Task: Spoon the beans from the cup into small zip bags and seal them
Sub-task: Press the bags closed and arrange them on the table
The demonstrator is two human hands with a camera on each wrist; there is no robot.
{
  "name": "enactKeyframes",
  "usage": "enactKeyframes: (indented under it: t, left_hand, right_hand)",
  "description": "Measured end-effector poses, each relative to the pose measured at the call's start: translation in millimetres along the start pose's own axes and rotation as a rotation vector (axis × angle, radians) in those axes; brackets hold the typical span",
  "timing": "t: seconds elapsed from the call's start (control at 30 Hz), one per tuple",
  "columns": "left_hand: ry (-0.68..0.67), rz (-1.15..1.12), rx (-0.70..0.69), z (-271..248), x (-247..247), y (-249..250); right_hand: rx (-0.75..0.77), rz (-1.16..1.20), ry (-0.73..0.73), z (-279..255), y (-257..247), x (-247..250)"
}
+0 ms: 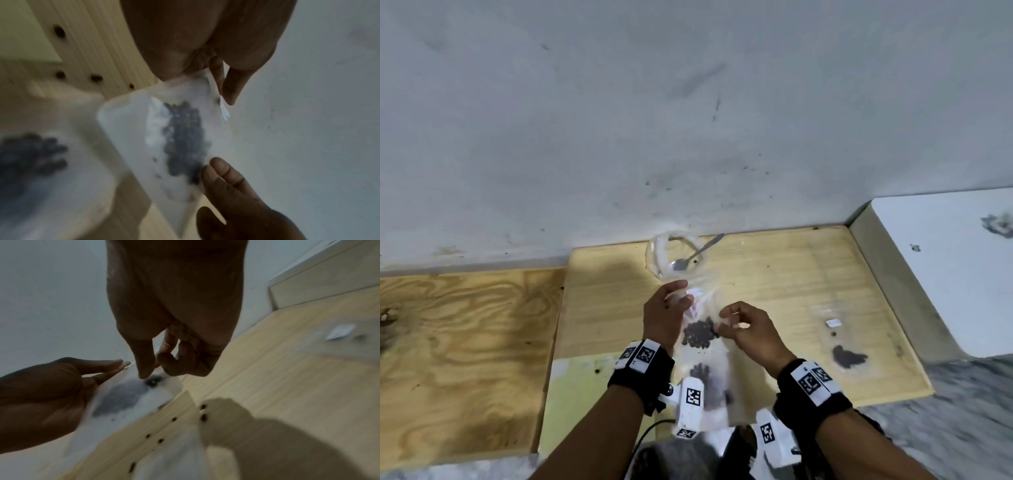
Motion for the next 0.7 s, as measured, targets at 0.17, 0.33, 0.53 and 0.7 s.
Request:
enactKeyframes:
  t: [0.17,0.33,0.53,0.7]
  left_hand:
    - [-0.213,0.097,0.062,-22,-102,-23]
    - [-0.369,0.074,0.264,-63,-198,-69]
    - [-0.475,0.169,0.414,-89,-269,-102]
    - [-0.531,0.247,0.427,-92,-286,-112]
  right_hand:
    - [-0.09,0.0,0.136,6,38,107]
    - [-0.233,-0.083,0.293,7,83,198]
    - [-0.307,-0.377,0.318,7,133,244]
    - [-0.339,-0.503,0.325,10,151,249]
Point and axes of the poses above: each hand's wrist, its own z-axis towards the middle knuckle, its own x-axis out of the back of the hand, y = z × x, the point moved 4 cm from there along z, towards the middle knuckle, and after that the axes turned 10 degrees about -x, right-handed, at the moved point
